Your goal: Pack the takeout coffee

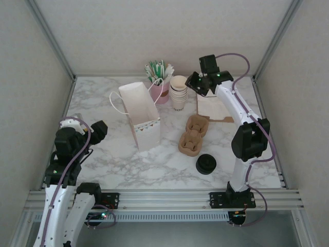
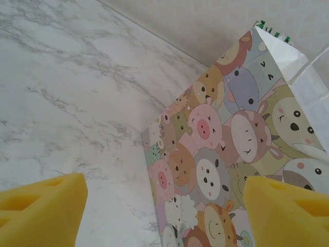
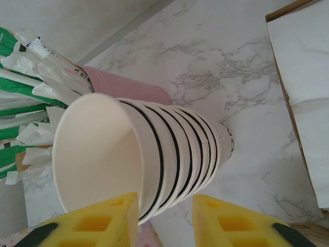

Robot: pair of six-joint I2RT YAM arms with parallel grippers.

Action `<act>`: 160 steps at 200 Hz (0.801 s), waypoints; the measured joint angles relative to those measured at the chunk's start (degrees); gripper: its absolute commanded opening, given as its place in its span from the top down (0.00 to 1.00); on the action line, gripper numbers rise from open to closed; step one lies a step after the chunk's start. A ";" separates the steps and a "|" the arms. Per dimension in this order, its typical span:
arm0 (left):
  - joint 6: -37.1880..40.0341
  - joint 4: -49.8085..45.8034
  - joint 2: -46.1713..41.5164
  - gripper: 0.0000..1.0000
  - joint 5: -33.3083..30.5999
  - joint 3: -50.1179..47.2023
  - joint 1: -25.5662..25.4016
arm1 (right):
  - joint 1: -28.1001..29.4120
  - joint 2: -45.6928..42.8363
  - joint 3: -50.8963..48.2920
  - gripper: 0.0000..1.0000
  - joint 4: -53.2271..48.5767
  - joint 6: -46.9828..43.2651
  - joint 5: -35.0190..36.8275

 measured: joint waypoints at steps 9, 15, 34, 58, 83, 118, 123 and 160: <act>0.00 0.00 0.17 0.20 0.00 0.00 0.00 | 0.00 0.02 0.09 0.68 0.02 0.02 -0.02; 0.00 -0.02 0.35 0.21 0.00 0.00 0.00 | 0.00 0.07 0.20 0.68 0.04 0.04 -0.02; 0.00 0.00 0.55 0.20 0.00 0.00 0.00 | 0.00 0.39 0.76 0.70 0.04 0.22 -0.13; -0.02 -0.02 0.55 0.20 0.00 0.00 0.00 | 0.00 1.11 1.20 0.71 0.31 0.44 -0.15; -0.02 -0.02 0.55 0.21 0.00 0.00 0.00 | 0.00 2.25 1.68 0.73 0.42 0.68 -0.20; -0.20 -0.02 0.55 0.20 0.00 0.00 0.00 | 0.07 3.02 2.05 0.74 0.48 0.74 -0.20; -0.22 0.00 0.55 0.20 0.00 0.00 0.00 | 0.07 3.02 2.05 0.75 0.48 0.81 -0.20; -0.59 -0.02 0.55 0.21 0.00 0.00 0.00 | 0.11 3.26 2.47 0.80 0.70 0.90 -0.22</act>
